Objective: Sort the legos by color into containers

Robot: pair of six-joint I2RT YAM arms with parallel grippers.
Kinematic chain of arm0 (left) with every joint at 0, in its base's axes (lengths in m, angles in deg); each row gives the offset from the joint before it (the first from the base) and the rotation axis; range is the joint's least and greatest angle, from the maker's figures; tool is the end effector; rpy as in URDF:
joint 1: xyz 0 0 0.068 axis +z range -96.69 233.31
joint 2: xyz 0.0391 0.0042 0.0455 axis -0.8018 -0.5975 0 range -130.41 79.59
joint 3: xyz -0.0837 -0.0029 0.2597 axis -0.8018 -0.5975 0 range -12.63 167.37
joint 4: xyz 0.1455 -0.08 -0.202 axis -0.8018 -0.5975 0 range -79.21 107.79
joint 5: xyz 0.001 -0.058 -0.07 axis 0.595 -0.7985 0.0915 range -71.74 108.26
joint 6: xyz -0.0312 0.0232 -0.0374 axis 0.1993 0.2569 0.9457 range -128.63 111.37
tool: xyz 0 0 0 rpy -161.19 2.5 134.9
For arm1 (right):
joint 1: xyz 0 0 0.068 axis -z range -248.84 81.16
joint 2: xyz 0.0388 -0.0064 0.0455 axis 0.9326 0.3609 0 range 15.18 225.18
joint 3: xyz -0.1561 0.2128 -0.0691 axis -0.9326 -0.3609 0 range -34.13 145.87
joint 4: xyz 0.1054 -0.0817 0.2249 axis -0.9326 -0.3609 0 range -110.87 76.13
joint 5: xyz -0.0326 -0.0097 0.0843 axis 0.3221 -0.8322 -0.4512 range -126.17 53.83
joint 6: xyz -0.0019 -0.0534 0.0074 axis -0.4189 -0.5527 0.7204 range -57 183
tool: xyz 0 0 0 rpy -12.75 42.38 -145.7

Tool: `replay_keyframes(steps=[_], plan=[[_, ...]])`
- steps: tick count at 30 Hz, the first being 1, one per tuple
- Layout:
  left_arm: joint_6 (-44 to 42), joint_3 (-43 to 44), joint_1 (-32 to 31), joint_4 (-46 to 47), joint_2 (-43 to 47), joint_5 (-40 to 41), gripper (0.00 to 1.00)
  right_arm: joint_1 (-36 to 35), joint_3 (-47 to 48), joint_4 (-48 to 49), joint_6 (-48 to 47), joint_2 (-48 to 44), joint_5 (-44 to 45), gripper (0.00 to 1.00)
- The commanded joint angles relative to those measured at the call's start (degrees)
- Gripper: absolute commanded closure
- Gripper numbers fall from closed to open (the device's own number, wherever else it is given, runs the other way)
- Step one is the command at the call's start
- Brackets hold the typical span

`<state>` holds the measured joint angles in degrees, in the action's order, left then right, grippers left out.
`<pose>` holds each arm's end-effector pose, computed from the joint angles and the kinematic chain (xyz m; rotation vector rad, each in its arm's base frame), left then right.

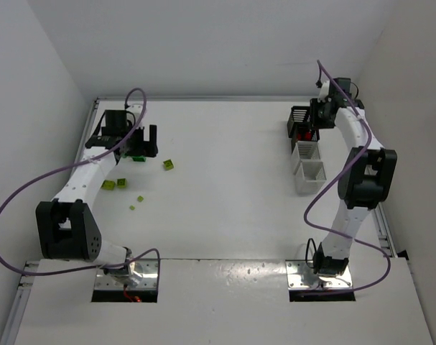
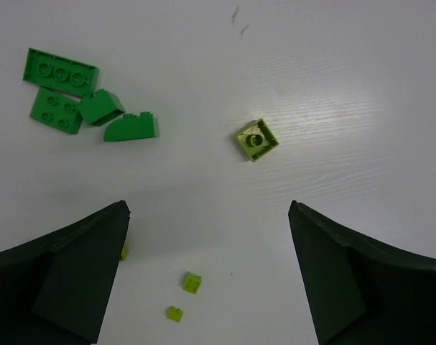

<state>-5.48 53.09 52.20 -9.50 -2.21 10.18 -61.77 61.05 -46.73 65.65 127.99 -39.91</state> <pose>0.3137 -0.0110 0.2896 0.0291 2.3268 -0.2013 0.4406 -0.0523 0.2553 0.1790 2.4433 0.0462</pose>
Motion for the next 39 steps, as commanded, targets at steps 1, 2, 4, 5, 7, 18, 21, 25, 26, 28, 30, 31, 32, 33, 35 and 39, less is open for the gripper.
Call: replay_keyframes(steps=[1,2,4,5,7,18,21,25,26,28,30,31,32,33,35,39], plan=[[-2.2,-0.8,2.0,0.1,2.9,2.1,0.0,-0.3,2.6,1.7,-0.3,0.4,1.0,0.61],[-3.4,-0.8,2.7,0.1,2.9,2.1,0.0,-0.3,2.6,1.7,-0.3,0.4,0.5,0.61],[-4.7,-0.8,3.2,0.1,2.3,2.1,0.0,-0.3,2.6,1.7,-0.3,0.4,0.5,0.59],[-5.9,-0.8,4.7,0.1,1.7,2.1,0.0,-0.3,2.6,1.7,-0.3,0.4,0.5,0.58],[-7.5,-0.1,6.5,-1.1,0.7,1.5,0.03,-0.3,2.6,1.7,-0.3,-0.2,-0.1,0.58],[-9.9,2.8,11.7,-2.9,-4.7,-1.7,0.06,-1.4,1.5,1.1,-0.3,-1.9,-3.1,0.54],[-12.5,2.8,13.5,-3.5,-4.7,-5.5,0.06,-2.0,2.0,0.5,-0.3,-3.2,-7.5,0.56],[-18.5,3.5,17.5,-8.2,-4.7,-11.5,0.07,-4.3,1.5,-2.4,-3.8,-6.5,-17.7,0.54],[-20.3,3.5,18.4,-9.9,-4.7,-12.7,0.07,-5.0,0.1,-3.1,-3.8,-7.2,-20.7,0.53],[-26.5,4.1,21.0,-15.0,-4.7,-16.1,0.1,-6.9,-1.6,-3.9,-5.4,-8.9,-22.8,0.51],[-31.4,2.5,23.2,-18.2,-2.9,-16.6,0.1,-8.6,-3.9,-5.1,-8.1,-10.2,-23.8,0.48],[-32.9,1.9,24.0,-19.3,-2.9,-16.6,0.1,-10.4,-4.5,-5.6,-9.2,-10.2,-23.8,0.47],[-33.9,1.3,24.6,-20.0,-2.2,-15.9,0.1,-11.4,-5.1,-5.6,-11.1,-10.2,-23.8,0.46],[-33.9,0.7,25.1,-20.5,-2.2,-14.6,0.1,-12.2,-5.1,-6.4,-11.6,-10.2,-23.8,0.46],[-35.7,-0.9,26.0,-21.1,-2.2,-12.1,0.1,-14.4,-5.1,-6.9,-12.2,-10.2,-23.2,0.4],[-40.3,-3.0,28.9,-21.1,-4.7,-8.2,0.1,-16.7,-2.9,-7.0,-13.7,-8.0,-22.2,0.35]])
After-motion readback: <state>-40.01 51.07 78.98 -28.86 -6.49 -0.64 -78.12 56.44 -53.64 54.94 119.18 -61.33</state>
